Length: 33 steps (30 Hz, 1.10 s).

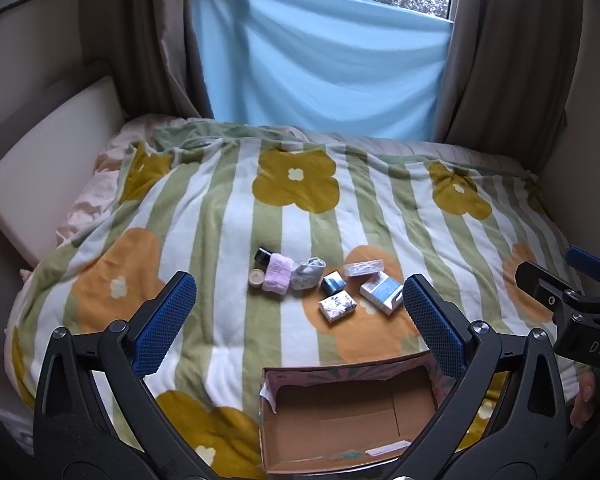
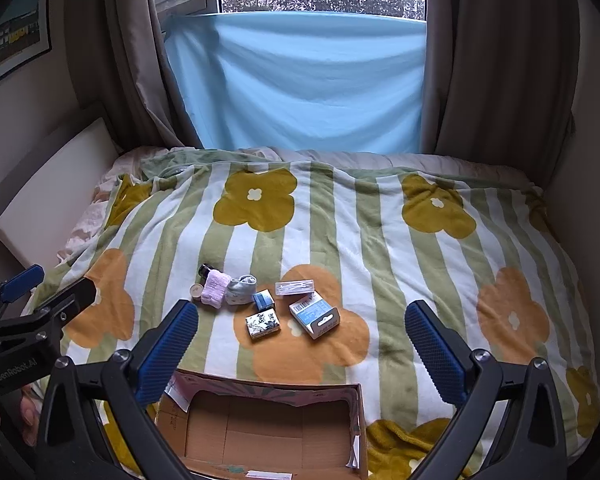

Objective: Organize objects

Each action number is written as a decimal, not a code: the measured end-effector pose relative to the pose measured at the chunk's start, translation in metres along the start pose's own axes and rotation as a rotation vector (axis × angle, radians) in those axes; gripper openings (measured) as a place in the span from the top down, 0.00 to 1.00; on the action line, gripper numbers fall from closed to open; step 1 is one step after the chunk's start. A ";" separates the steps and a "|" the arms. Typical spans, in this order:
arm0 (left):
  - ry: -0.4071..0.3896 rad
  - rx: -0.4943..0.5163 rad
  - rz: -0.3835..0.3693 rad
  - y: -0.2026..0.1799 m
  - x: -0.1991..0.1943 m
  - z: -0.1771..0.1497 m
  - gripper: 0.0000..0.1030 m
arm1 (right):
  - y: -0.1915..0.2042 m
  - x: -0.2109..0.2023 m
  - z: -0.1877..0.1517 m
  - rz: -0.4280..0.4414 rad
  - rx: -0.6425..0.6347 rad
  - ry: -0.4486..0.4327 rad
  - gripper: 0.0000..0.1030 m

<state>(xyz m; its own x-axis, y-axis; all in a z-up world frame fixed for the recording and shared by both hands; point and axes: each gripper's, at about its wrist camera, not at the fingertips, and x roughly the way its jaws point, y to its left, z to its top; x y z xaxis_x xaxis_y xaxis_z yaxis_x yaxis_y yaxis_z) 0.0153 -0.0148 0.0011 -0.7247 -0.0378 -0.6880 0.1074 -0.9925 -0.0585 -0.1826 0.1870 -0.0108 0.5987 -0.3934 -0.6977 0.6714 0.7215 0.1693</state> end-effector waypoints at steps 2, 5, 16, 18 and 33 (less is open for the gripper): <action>0.008 -0.003 -0.005 0.000 0.002 -0.002 0.00 | 0.003 0.002 0.001 0.007 0.002 0.005 0.00; 0.016 -0.006 -0.008 0.000 0.004 -0.002 0.00 | 0.001 0.001 -0.001 0.011 -0.003 0.002 0.00; 0.057 -0.078 0.002 0.018 0.018 0.008 0.01 | 0.000 0.005 -0.002 0.014 -0.012 0.014 0.00; 0.075 -0.104 0.019 0.023 0.024 0.009 0.01 | 0.002 0.012 -0.002 0.011 -0.015 0.032 0.00; 0.227 -0.108 0.065 0.053 0.134 -0.002 0.01 | -0.004 0.108 0.009 0.042 -0.068 0.195 0.00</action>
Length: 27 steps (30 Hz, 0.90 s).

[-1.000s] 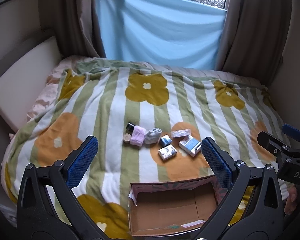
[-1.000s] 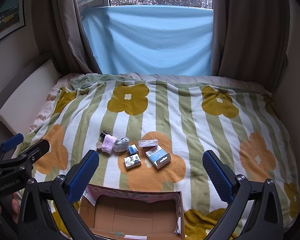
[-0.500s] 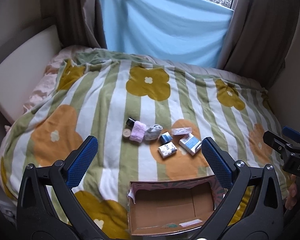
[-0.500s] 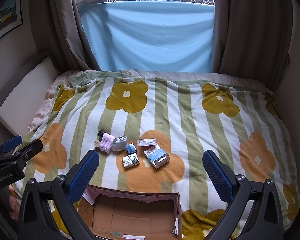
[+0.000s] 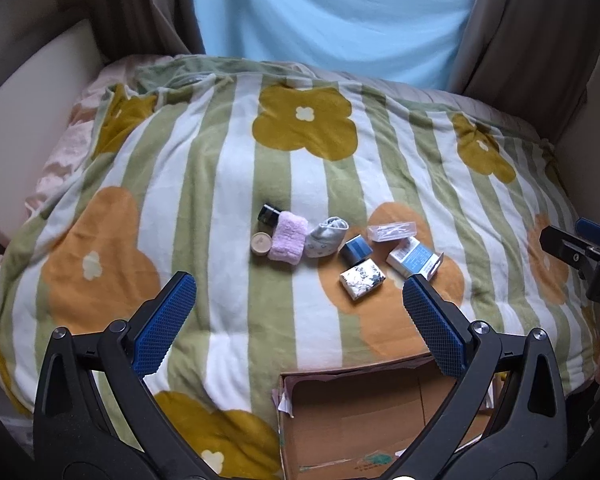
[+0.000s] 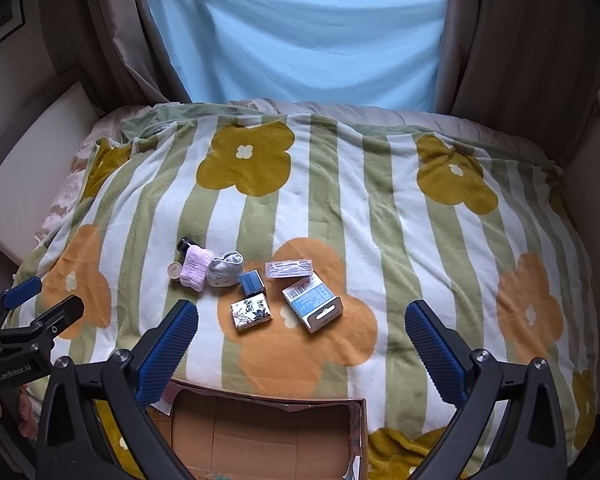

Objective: Organize objects
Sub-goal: 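Move the left tool to the pink towel while the right tool approaches the clear case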

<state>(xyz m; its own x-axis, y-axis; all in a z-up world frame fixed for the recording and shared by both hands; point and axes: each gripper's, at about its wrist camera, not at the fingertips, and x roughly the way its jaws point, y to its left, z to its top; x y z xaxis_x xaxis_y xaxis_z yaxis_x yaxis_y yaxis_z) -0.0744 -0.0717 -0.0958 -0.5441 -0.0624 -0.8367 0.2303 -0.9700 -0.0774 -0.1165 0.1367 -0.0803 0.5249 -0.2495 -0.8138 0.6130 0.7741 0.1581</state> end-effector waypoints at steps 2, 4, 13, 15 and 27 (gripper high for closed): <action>0.009 0.001 0.006 0.005 0.021 0.002 0.01 | -0.001 0.016 0.004 -0.002 -0.002 0.017 0.00; 0.022 0.012 0.006 0.010 0.044 0.003 0.01 | 0.000 0.034 0.009 -0.002 -0.005 0.027 0.00; 0.058 0.081 0.019 0.024 0.152 0.003 0.01 | 0.003 0.133 0.012 -0.011 -0.018 0.107 0.00; 0.065 0.102 0.024 0.023 0.175 0.000 0.01 | 0.003 0.155 0.011 -0.012 -0.021 0.115 0.00; 0.083 0.232 0.075 0.015 0.267 -0.012 0.04 | 0.006 0.252 0.005 -0.001 -0.028 0.170 0.00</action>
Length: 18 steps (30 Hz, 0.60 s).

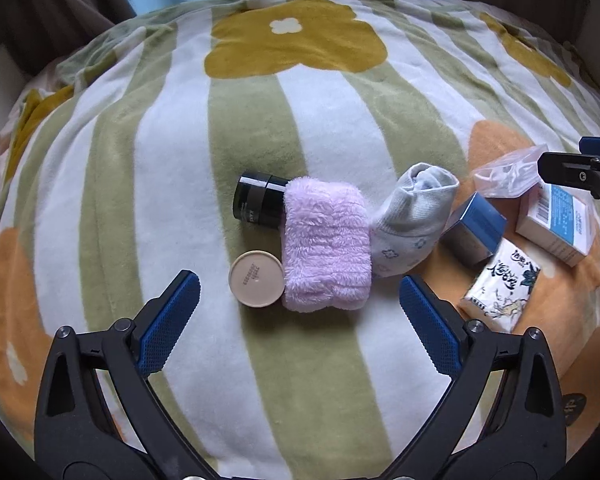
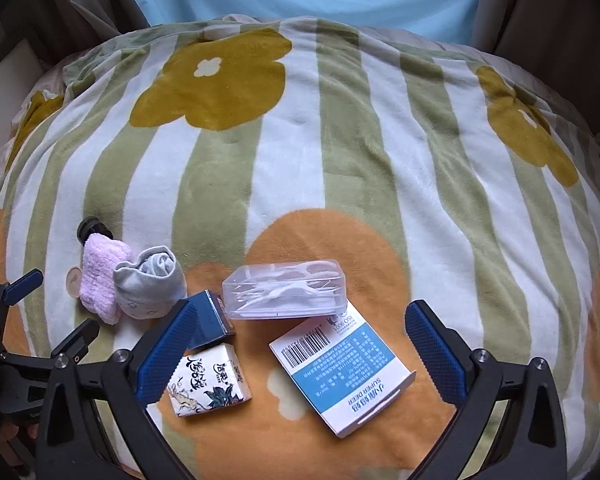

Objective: Organize objects
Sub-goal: 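Move the left tool to the pink towel while the right tool approaches the clear case, then close the left tool on the pink towel while the right tool grasps the clear case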

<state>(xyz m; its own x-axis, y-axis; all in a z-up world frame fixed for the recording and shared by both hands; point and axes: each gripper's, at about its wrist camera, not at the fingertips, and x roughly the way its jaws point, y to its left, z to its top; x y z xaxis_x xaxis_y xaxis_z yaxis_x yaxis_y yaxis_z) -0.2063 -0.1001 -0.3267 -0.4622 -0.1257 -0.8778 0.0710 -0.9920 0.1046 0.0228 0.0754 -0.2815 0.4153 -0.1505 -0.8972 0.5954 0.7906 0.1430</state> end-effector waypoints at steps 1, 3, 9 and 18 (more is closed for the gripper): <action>0.000 0.018 0.011 -0.001 0.005 0.000 0.05 | -0.001 0.006 0.000 0.001 0.003 0.005 0.00; -0.003 0.045 0.026 -0.003 0.011 0.000 0.07 | -0.002 0.014 0.000 0.003 0.008 0.013 0.00; 0.005 0.109 0.047 -0.012 0.027 0.000 0.17 | -0.001 0.030 0.003 0.008 -0.003 0.021 0.00; 0.010 0.119 0.080 -0.016 0.037 0.000 0.24 | 0.003 0.048 0.005 0.036 -0.024 0.046 0.09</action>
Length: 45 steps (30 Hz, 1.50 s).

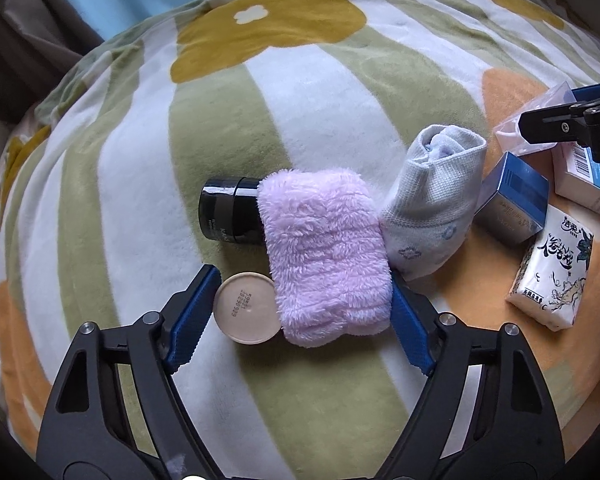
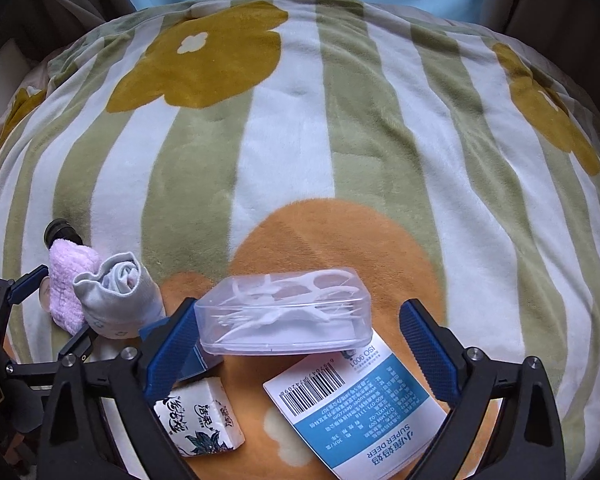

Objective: Organize objects
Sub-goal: 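Close the left tool on the pink towel while the right tool grasps the clear case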

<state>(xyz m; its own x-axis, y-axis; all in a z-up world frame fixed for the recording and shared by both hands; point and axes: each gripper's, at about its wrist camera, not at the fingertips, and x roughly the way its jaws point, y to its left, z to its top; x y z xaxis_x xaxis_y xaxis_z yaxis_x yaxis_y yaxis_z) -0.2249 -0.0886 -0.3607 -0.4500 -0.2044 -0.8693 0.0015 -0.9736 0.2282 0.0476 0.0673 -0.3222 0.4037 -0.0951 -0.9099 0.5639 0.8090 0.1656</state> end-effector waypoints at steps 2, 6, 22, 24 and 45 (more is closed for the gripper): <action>-0.006 0.018 0.007 -0.001 0.000 0.001 0.27 | 0.002 0.005 -0.001 0.015 0.000 0.011 0.15; -0.013 0.023 -0.002 0.001 -0.001 0.003 0.32 | 0.007 0.010 -0.004 0.033 0.003 0.020 0.23; -0.034 -0.006 -0.053 0.002 -0.016 0.009 0.55 | -0.002 -0.003 0.001 0.049 0.030 0.014 0.24; -0.033 -0.026 -0.066 0.004 -0.018 0.008 0.56 | -0.004 -0.006 0.001 0.051 0.031 0.010 0.24; -0.090 -0.135 -0.146 0.013 -0.069 0.002 0.62 | -0.001 -0.046 -0.002 0.055 0.049 -0.043 0.24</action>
<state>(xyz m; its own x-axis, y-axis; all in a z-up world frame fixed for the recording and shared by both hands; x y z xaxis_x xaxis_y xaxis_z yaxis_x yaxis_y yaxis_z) -0.1955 -0.0869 -0.2966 -0.5318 -0.0566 -0.8450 0.0478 -0.9982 0.0368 0.0266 0.0721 -0.2814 0.4649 -0.0772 -0.8820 0.5743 0.7845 0.2341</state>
